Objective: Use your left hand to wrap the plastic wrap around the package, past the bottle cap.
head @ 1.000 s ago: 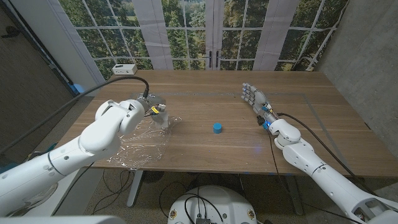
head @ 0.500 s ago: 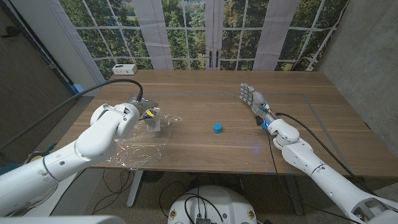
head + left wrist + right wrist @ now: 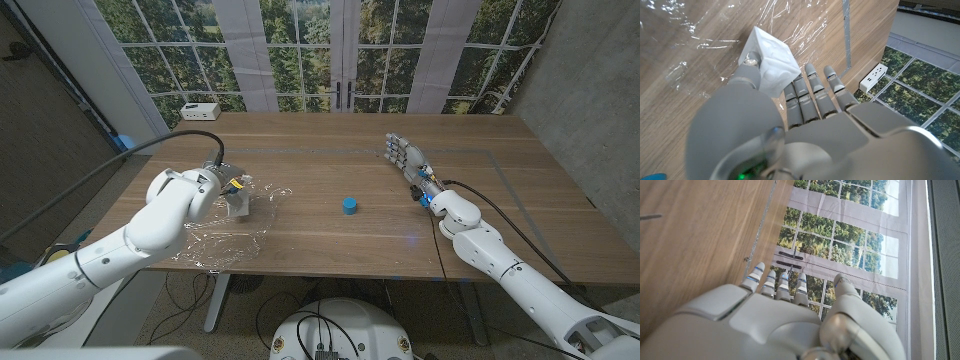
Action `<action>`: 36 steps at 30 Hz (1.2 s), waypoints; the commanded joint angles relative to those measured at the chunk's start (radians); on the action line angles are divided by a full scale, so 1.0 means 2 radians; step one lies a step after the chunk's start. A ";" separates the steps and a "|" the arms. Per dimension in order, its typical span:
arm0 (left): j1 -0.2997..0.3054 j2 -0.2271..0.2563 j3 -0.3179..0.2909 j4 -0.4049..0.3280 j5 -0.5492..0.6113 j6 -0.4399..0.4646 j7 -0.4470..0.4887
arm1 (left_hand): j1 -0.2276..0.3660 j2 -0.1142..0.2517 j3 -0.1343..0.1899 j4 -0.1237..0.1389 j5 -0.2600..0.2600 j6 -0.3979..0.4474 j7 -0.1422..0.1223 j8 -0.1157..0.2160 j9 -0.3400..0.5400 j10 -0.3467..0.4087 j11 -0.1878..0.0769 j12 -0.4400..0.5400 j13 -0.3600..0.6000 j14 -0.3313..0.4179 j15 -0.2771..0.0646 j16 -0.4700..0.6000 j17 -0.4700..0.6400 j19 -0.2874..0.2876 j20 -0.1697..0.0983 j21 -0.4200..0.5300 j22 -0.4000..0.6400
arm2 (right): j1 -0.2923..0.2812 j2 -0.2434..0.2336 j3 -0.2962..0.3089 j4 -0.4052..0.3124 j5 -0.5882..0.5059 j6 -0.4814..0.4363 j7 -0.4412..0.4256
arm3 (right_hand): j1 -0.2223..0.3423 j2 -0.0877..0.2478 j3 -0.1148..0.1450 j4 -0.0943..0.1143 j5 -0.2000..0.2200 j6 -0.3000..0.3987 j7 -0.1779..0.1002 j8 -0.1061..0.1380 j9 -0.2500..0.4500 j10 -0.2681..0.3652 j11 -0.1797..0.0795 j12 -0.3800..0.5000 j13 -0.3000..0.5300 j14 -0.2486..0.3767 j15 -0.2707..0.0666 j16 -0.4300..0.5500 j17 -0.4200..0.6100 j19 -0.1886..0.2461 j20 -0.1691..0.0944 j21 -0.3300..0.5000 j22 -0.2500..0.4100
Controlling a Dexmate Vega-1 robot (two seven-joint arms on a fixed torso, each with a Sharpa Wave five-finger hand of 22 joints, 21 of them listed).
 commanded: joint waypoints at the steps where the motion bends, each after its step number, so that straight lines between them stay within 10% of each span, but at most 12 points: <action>1: -0.014 -0.007 0.019 0.021 0.010 -0.008 -0.008 | 0.055 0.058 0.030 0.030 0.001 0.066 -0.010 0.002 0.002 0.036 -0.036 0.004 0.042 0.005 -0.066 -0.003 0.003 -0.001 -0.001 0.006 0.000 | -0.003 -0.001 -0.001 -0.003 -0.002 -0.002 -0.006 | 0.000 0.003 0.003 -0.001 0.001 0.003 -0.001 0.000 0.001 0.004 -0.001 0.000 0.002 0.002 0.002 0.001 0.001 0.002 0.001 0.003 0.001; 14: -0.034 -0.015 0.039 0.038 0.032 -0.023 -0.034 | 0.057 0.056 0.030 0.027 0.002 0.058 -0.015 -0.001 0.001 0.030 -0.035 0.002 0.045 -0.001 -0.065 -0.006 0.004 -0.003 -0.001 0.007 0.000 | -0.010 -0.003 0.001 -0.012 -0.004 -0.003 -0.015 | 0.000 0.003 0.003 -0.001 0.001 0.003 -0.001 0.000 0.001 0.003 -0.001 -0.001 0.002 0.002 0.002 0.000 0.001 0.002 0.001 0.003 0.001; 36: -0.080 -0.041 0.054 0.046 0.108 -0.056 -0.204 | 0.005 0.014 -0.031 0.032 -0.003 -0.100 -0.043 -0.081 -0.015 -0.094 -0.024 -0.081 0.016 -0.081 -0.037 -0.039 -0.007 -0.049 0.004 -0.007 -0.003 | -0.012 -0.001 0.002 -0.013 -0.002 0.001 -0.015 | 0.000 0.004 0.003 0.000 0.001 0.004 0.000 0.000 0.001 0.003 -0.002 -0.002 0.003 0.004 0.002 0.001 0.001 0.003 0.002 0.003 0.001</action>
